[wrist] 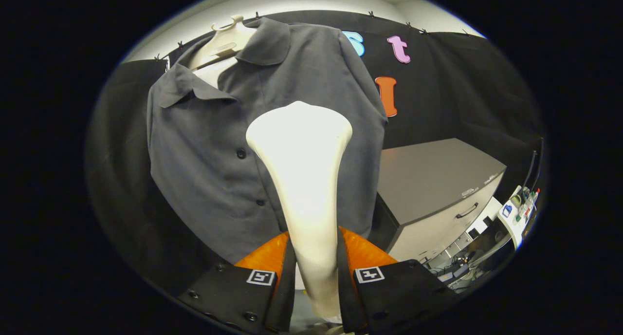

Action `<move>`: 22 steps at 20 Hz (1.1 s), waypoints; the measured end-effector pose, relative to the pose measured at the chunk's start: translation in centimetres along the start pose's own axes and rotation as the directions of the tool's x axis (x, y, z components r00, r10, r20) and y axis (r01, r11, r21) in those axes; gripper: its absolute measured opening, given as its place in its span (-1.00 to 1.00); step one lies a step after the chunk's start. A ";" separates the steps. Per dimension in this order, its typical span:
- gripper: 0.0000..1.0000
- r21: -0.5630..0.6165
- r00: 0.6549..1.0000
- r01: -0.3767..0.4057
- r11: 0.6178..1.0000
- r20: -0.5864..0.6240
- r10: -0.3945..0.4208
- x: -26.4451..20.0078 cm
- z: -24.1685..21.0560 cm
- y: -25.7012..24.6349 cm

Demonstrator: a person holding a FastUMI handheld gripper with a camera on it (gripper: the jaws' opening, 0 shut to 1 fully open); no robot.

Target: Iron the clothes twice with a garment steamer, once on the left side and once on the right side.

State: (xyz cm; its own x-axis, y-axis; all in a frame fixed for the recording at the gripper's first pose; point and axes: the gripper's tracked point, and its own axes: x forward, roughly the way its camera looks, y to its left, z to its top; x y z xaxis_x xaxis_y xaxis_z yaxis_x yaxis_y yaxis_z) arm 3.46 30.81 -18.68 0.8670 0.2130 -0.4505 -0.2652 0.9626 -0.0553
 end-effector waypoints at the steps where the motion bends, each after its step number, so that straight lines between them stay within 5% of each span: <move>1: -0.08 -0.012 1.000 -0.014 1.000 0.009 0.014 -0.3 0.4 0.9; 12: -0.08 -0.108 0.987 -0.154 0.982 0.030 0.158 0.3 2.0 11.0; 22: -0.09 -0.128 0.984 -0.181 0.975 -0.016 0.180 2.1 0.0 13.3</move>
State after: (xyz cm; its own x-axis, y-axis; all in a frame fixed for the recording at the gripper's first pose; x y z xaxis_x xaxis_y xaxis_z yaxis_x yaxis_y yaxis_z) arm 1.77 44.07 -20.31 0.7981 0.3800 -0.4676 -0.4691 0.8789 -0.0864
